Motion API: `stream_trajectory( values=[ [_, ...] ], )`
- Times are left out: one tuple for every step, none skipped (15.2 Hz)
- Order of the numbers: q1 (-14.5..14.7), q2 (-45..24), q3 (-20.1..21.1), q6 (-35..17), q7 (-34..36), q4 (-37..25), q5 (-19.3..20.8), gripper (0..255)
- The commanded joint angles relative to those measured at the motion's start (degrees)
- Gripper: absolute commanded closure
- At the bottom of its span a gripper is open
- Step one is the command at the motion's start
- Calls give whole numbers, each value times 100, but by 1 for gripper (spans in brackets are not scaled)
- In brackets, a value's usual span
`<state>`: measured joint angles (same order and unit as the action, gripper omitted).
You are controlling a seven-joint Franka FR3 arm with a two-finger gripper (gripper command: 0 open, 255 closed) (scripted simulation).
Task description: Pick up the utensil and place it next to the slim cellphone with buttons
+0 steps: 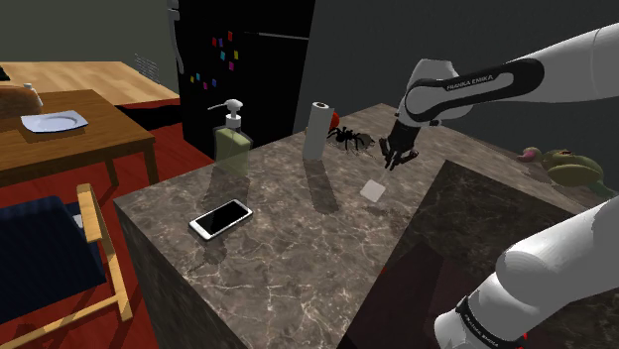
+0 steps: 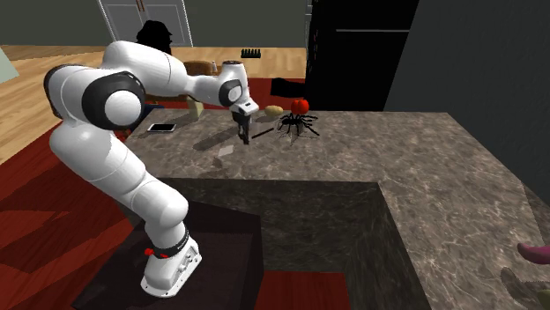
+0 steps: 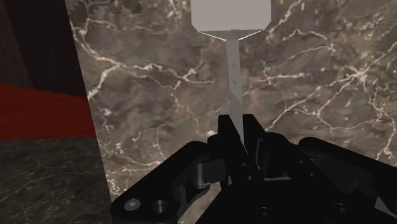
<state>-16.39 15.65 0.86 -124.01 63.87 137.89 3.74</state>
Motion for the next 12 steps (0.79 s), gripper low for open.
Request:
stream_trajectory(
  values=[
    [150,100,220,72,330,46,-66,255],
    [215,116,319,84,473,57,-96,255],
    [282,125,417,97,617,60,-126,255],
    [347,128,517,109,761,57,-156,255],
    [412,124,616,122,906,47,-186,255],
    [477,114,715,135,1050,31,-215,255],
    [542,97,814,148,1196,7,-242,255],
    [605,74,913,161,1342,-23,-268,255],
    [667,45,1013,173,1488,-60,-292,255],
    [728,9,1111,187,1635,-103,-312,255],
    [788,-34,1210,200,1783,-154,-330,255],
    [846,-82,1309,214,1932,-210,-345,255]
  ],
)
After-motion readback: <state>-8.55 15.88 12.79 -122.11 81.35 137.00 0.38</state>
